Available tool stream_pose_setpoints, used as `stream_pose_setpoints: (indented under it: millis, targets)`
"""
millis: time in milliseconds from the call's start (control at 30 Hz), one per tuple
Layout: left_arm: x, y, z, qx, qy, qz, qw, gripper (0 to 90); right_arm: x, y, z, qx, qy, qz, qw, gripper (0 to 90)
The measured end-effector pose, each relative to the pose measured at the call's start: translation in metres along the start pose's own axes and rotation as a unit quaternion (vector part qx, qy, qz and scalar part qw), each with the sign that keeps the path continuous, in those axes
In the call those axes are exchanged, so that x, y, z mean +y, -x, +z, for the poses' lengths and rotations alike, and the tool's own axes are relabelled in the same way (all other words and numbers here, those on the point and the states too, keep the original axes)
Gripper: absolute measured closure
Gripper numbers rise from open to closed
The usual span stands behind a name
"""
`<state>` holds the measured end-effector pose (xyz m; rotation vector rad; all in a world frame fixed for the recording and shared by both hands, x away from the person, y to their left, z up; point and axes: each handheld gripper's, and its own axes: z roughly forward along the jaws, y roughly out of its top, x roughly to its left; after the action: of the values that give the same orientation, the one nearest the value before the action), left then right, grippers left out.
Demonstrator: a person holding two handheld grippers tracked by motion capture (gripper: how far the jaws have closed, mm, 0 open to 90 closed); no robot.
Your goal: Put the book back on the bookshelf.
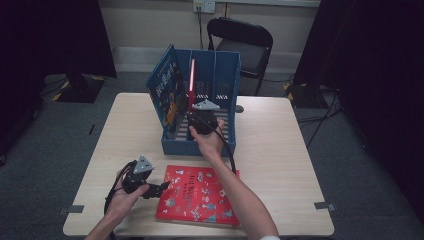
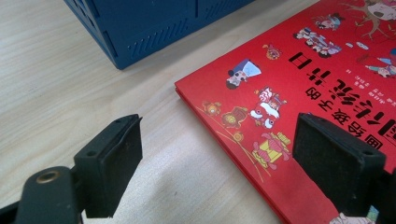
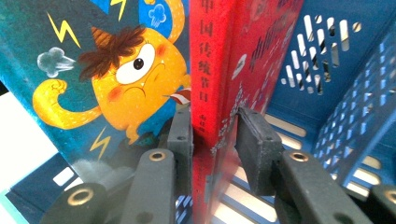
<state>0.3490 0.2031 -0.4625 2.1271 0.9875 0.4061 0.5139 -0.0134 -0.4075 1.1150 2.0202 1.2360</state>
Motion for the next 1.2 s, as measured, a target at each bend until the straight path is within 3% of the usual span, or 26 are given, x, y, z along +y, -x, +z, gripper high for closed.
stream_pose_setpoints:
  millis: [333, 600, 733, 867, 1200]
  targets:
    - [-0.0003, 0.0000, 0.0002, -0.003, 0.001, 0.000, 1.0000, 15.9, 0.0027, 0.0005, 0.0056, -0.006, 0.000, -0.015, 0.9999, 67.3]
    - [-0.0002, 0.0001, 0.0001, -0.004, 0.002, 0.001, 1.0000, 15.9, 0.0020, 0.0023, 0.0064, -0.004, 0.003, -0.009, 1.0000, 67.3]
    - [-0.0003, 0.0002, 0.0004, -0.005, 0.001, 0.001, 1.0000, 15.9, 0.0020, 0.0018, 0.0060, -0.008, 0.002, -0.017, 0.9998, 66.6]
    - [-0.0003, 0.0000, 0.0006, -0.005, 0.000, 0.000, 1.0000, 15.9, 0.0022, 0.0014, 0.0049, -0.001, -0.001, -0.019, 0.9998, 64.1]
    - [-0.0002, 0.0004, 0.0010, -0.005, -0.002, 0.000, 1.0000, 16.0, 0.0036, 0.0028, 0.0041, 0.003, -0.006, -0.008, 0.9999, 68.6]
